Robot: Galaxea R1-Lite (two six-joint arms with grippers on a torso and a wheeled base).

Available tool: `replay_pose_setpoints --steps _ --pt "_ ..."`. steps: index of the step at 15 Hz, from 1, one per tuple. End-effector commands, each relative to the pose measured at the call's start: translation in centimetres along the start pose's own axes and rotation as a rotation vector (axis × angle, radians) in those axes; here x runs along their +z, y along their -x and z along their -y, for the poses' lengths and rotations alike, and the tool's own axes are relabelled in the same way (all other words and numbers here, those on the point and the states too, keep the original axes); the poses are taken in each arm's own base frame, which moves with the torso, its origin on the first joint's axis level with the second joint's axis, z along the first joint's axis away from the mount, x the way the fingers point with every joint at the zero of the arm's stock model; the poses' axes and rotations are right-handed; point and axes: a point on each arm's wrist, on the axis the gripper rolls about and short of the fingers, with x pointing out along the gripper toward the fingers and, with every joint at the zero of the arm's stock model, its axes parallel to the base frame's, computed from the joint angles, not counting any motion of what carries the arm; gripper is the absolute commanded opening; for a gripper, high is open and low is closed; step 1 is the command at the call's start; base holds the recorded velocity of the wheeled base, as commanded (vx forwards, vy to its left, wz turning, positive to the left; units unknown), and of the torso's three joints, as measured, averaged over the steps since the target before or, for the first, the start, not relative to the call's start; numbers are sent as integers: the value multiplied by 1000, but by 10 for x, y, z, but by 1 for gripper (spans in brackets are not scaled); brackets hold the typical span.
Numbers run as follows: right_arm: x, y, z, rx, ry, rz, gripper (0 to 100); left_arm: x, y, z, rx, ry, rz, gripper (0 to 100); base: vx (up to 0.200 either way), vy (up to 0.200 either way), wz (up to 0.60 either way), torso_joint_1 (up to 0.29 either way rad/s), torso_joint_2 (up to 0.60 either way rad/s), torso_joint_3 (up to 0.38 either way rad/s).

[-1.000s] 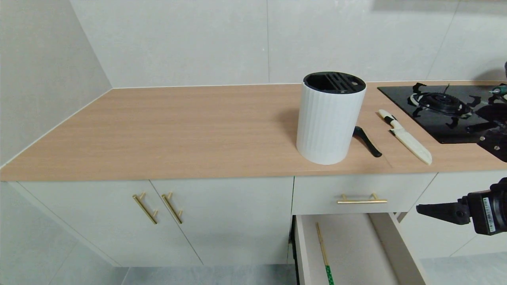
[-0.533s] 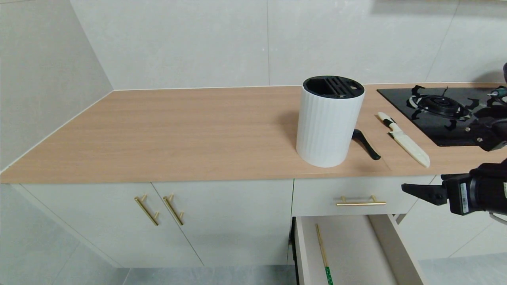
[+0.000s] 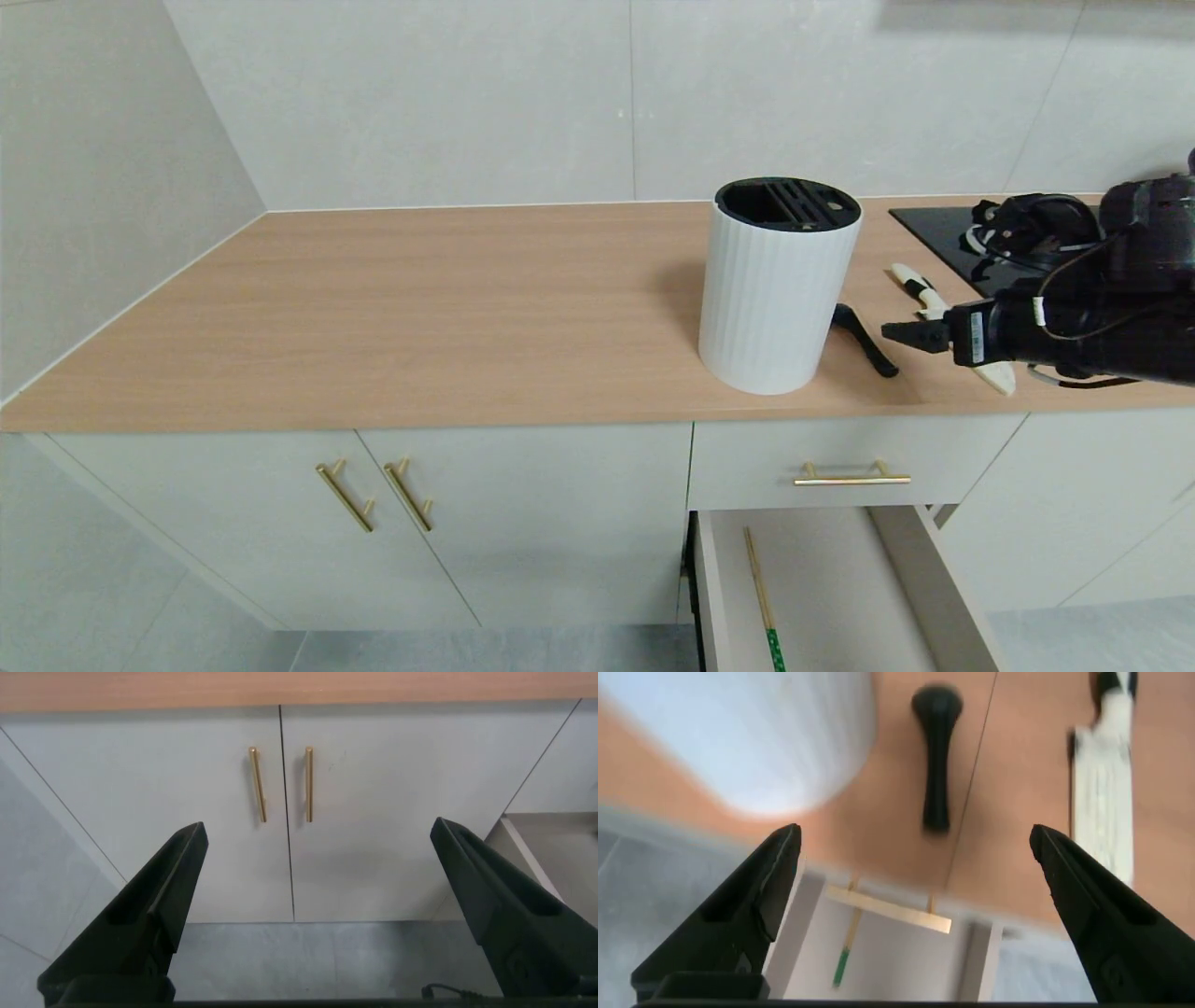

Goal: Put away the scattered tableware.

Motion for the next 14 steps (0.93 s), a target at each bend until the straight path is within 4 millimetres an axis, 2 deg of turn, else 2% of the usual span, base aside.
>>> replay_pose_setpoints --steps 1,4,14 --pt "-21 -43 7 3 -4 -65 100 0 0 0 1 0 1 100 0 0 0 0 0 0" --pt "-34 -64 15 -14 22 -40 100 0 0 0 1 0 -1 100 0 0 0 0 0 0" --pt "-50 -89 18 -15 14 -39 100 0 0 0 1 0 -1 100 0 0 0 0 0 0"
